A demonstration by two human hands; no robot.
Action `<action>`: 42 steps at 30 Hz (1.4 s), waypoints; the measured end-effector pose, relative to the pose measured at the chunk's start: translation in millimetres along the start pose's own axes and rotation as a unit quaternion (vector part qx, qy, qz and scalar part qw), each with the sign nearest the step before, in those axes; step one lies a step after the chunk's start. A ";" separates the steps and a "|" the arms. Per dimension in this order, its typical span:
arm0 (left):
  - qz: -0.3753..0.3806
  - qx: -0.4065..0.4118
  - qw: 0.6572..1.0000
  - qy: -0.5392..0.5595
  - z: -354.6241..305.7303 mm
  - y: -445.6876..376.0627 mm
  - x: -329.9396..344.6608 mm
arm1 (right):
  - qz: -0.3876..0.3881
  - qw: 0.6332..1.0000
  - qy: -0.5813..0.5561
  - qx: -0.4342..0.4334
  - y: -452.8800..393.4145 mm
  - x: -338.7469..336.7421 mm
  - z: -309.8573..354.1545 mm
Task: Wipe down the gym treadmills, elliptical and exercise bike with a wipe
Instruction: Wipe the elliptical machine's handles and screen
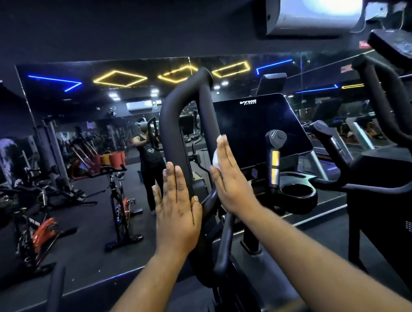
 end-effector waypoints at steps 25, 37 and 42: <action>-0.010 -0.002 1.000 -0.011 -3.2 -2.2 0.7 | 0.018 0.873 -0.421 0.245 -53.1 -4.1 1.3; -0.008 0.001 1.000 -0.001 1.1 -2.1 3.6 | 0.053 0.863 -0.396 0.309 -31.2 3.2 -9.4; -0.014 0.001 1.000 -0.021 -0.3 -1.1 2.1 | -0.013 0.980 -0.094 0.174 -98.5 -23.0 21.5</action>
Point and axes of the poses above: each hand's wrist, its own y-axis away from the middle knuckle, its own x-axis out of the palm, z = x × y, the point moved 4 cm from there along -y, towards the middle knuckle, and after that the axes turned 3 degrees about z, right-handed, at the moved point
